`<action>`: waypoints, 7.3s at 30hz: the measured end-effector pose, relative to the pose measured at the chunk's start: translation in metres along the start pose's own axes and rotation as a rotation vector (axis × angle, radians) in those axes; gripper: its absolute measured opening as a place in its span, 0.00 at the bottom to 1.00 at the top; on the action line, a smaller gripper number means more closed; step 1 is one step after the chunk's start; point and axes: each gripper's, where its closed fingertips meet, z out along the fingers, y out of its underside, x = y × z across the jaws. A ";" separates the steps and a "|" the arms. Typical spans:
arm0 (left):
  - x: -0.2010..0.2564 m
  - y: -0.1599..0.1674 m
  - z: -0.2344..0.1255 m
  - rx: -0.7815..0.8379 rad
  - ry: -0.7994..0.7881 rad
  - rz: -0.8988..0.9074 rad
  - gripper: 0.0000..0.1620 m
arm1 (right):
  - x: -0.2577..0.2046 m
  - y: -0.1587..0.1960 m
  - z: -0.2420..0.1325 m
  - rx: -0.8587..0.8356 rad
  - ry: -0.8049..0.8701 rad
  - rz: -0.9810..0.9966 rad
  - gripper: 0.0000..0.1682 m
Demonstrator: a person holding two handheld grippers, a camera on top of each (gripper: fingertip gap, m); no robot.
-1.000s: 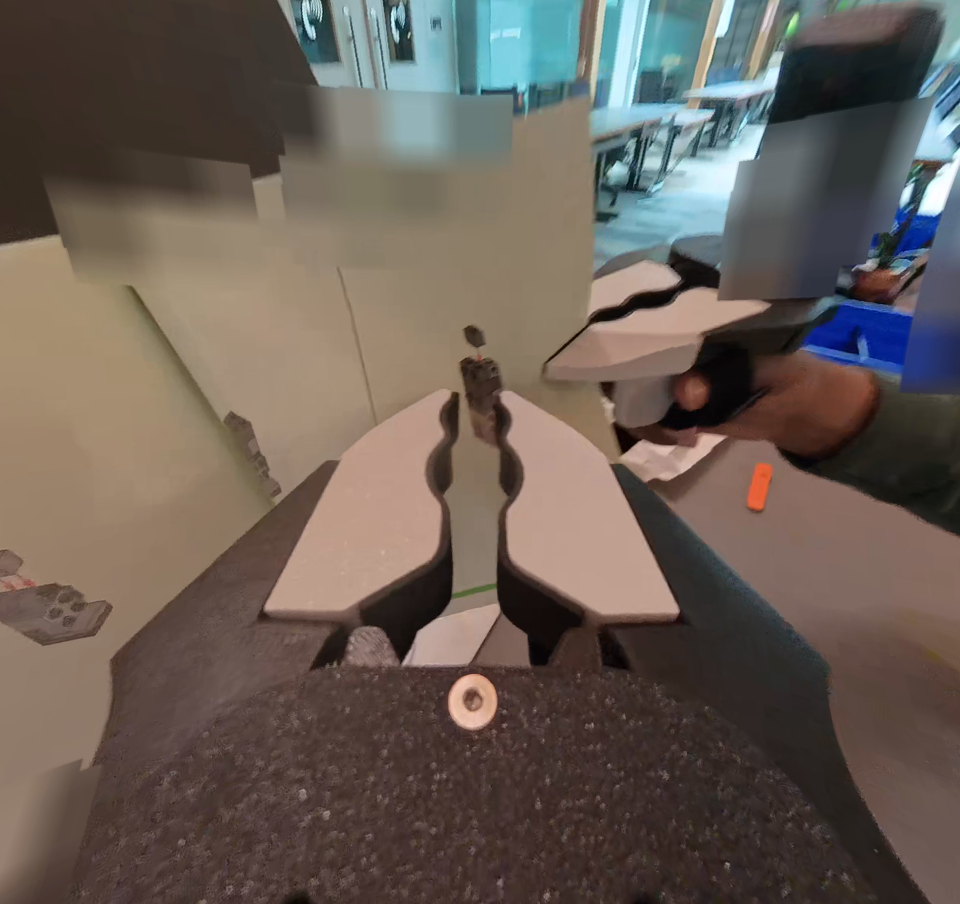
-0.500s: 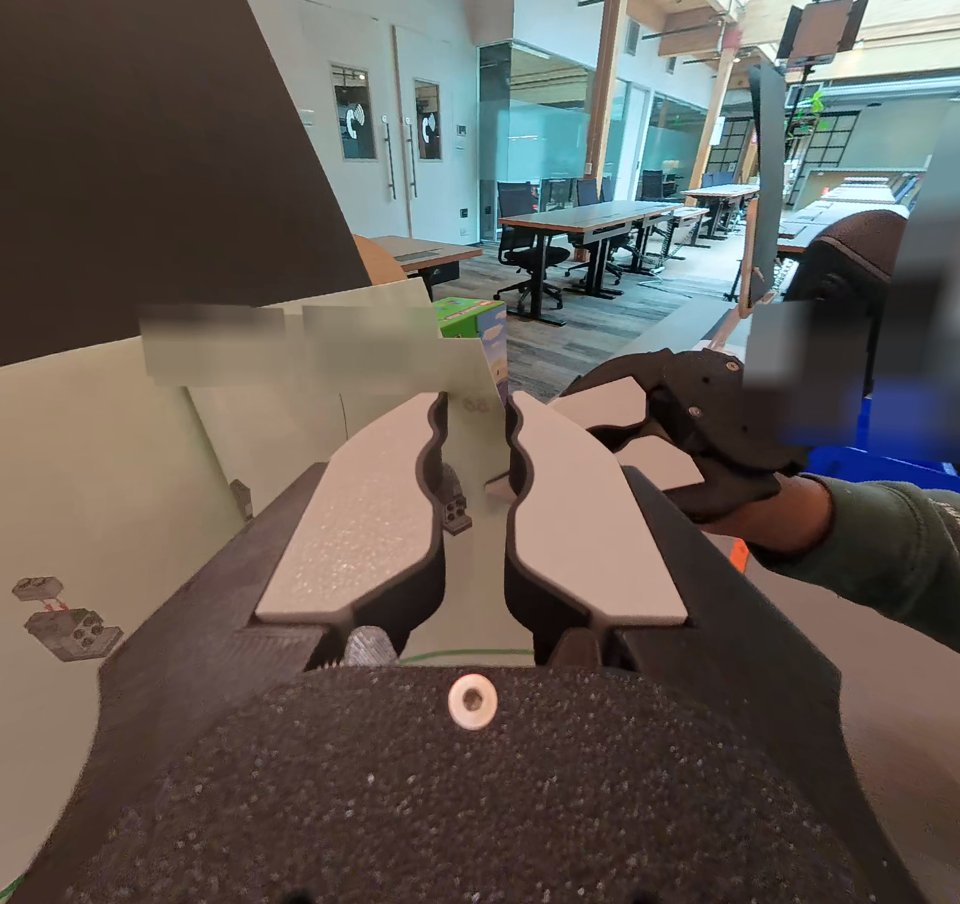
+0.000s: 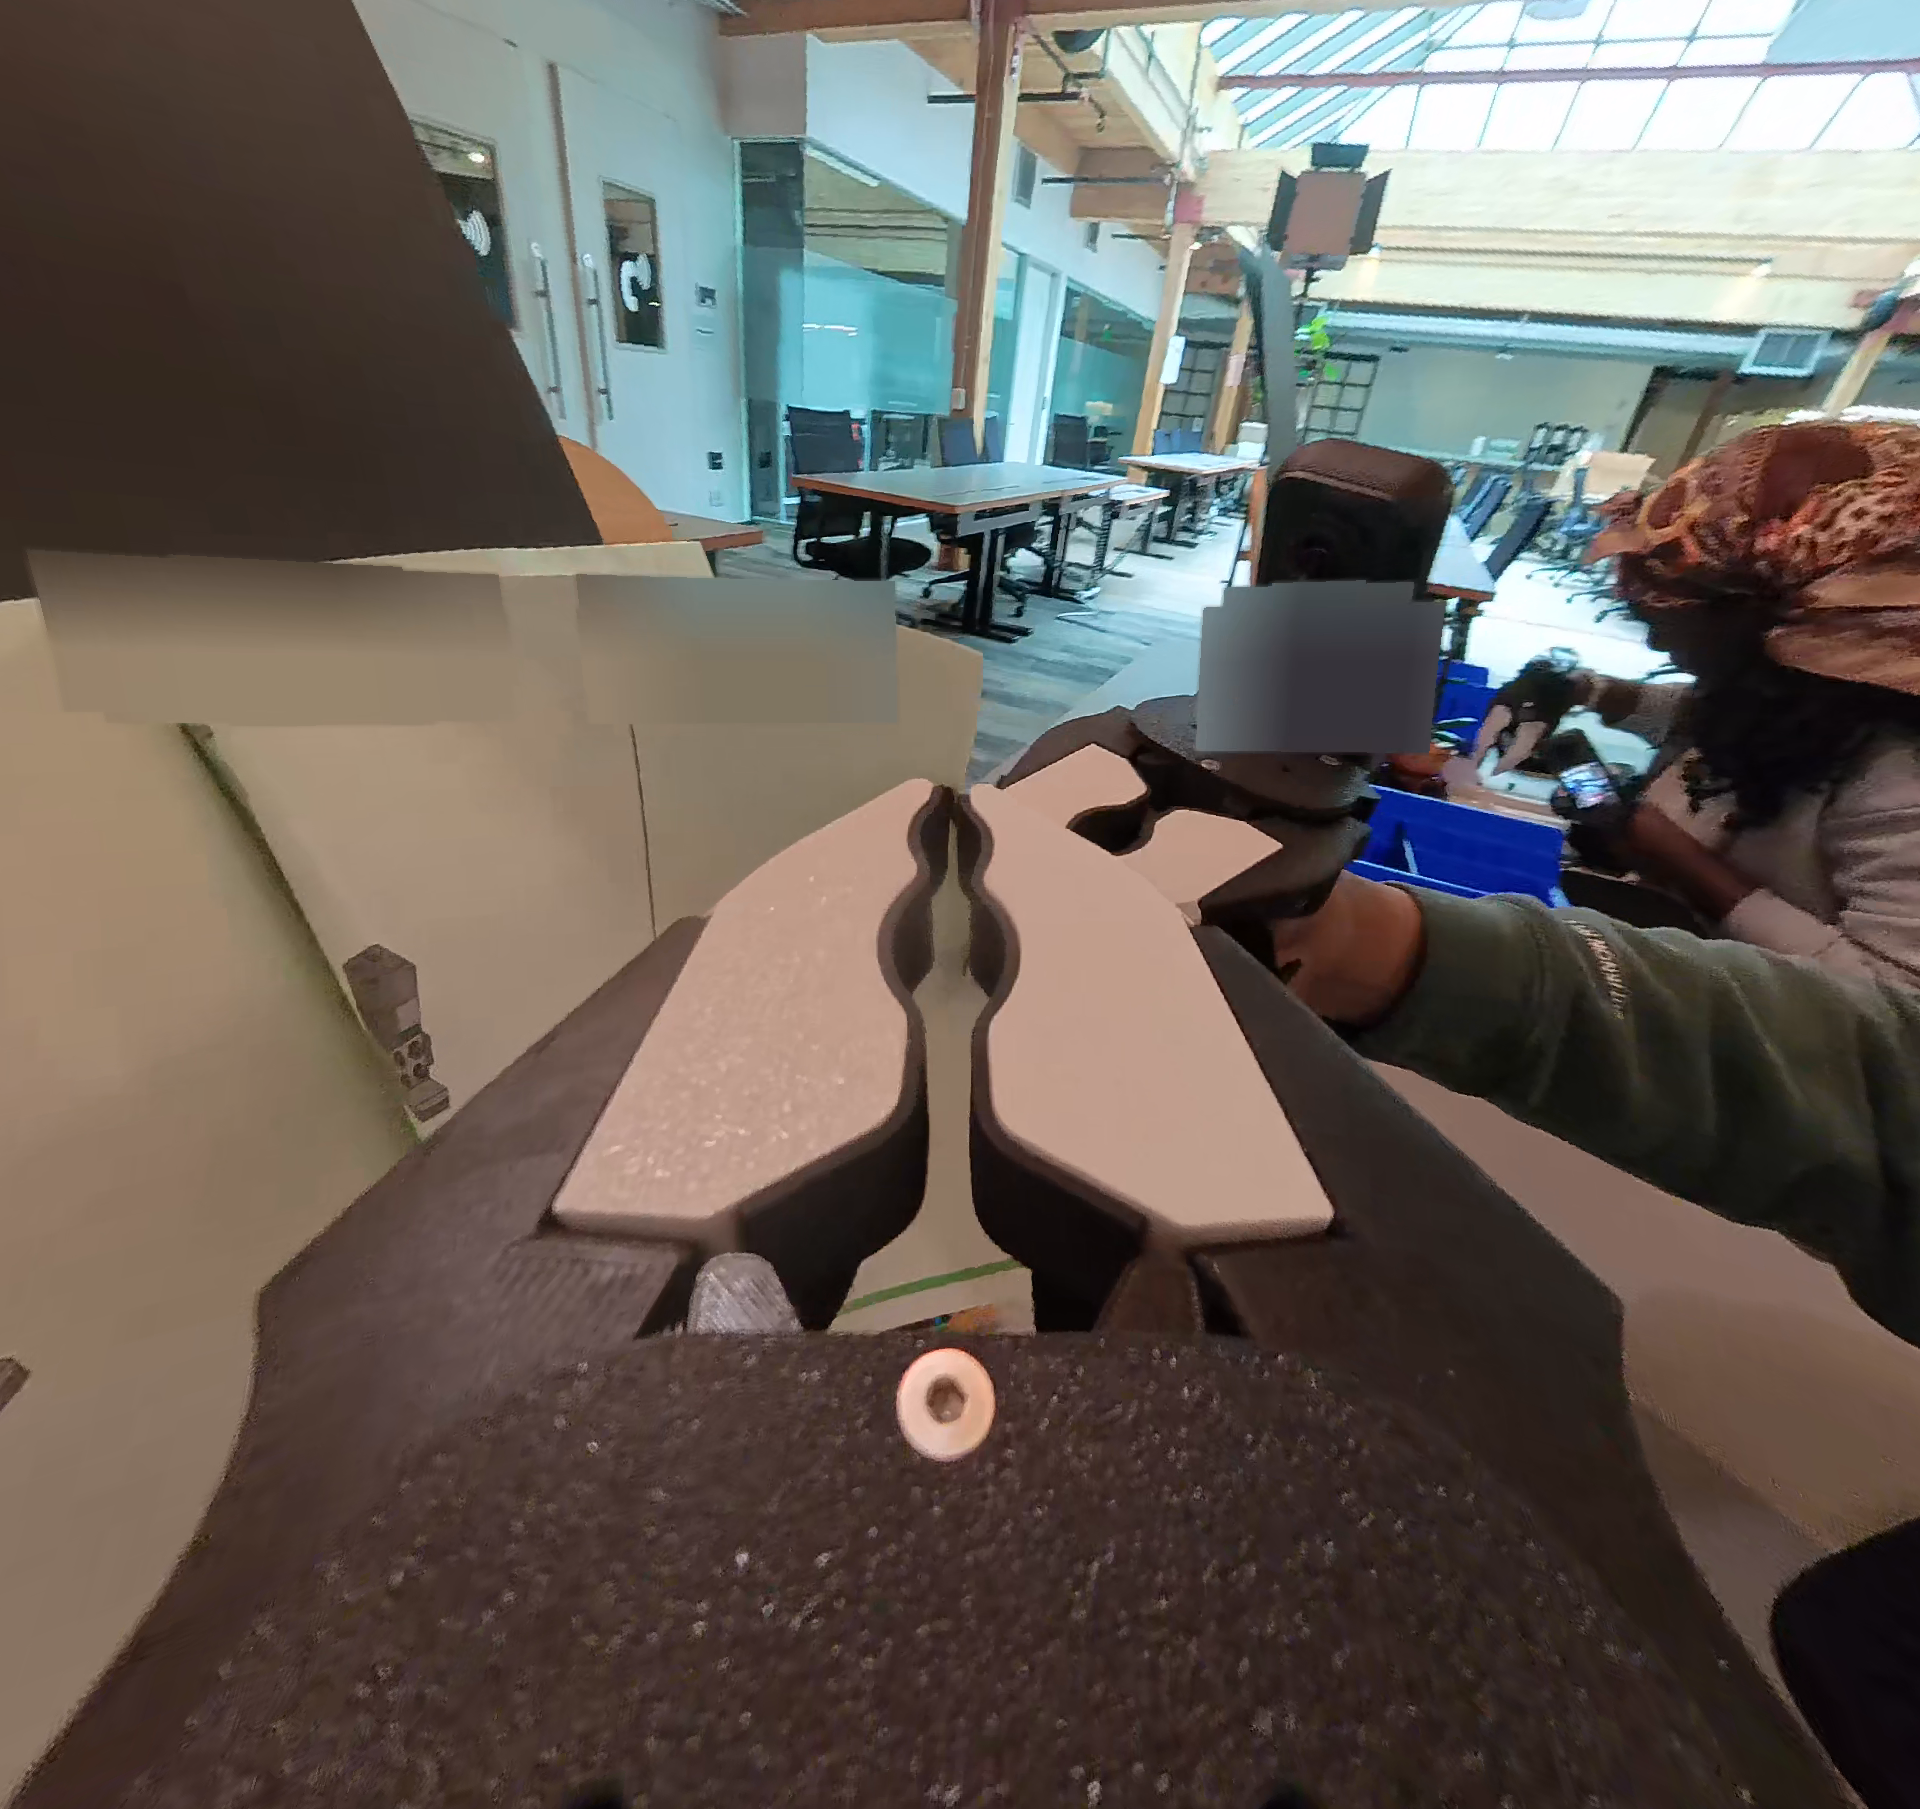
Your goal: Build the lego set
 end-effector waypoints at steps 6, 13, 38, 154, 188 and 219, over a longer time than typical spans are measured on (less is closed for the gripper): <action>0.004 0.001 -0.002 0.027 0.129 -0.083 0.00 | -0.003 0.000 -0.002 0.019 -0.082 0.088 0.04; 0.009 -0.002 -0.007 0.091 0.264 -0.181 0.01 | -0.009 -0.005 -0.007 0.063 -0.194 0.214 0.07; 0.031 0.034 0.005 -0.096 0.134 0.024 0.19 | -0.010 -0.004 -0.016 0.099 -0.251 0.334 0.13; 0.034 0.103 -0.018 -0.345 0.020 0.527 0.05 | -0.048 0.009 0.006 0.050 -0.411 0.503 0.00; 0.032 0.100 -0.013 -0.328 -0.031 0.545 0.10 | -0.049 0.006 0.004 0.086 -0.407 0.519 0.00; 0.025 0.094 -0.014 -0.302 -0.075 0.529 0.10 | -0.049 0.005 0.004 0.106 -0.411 0.532 0.00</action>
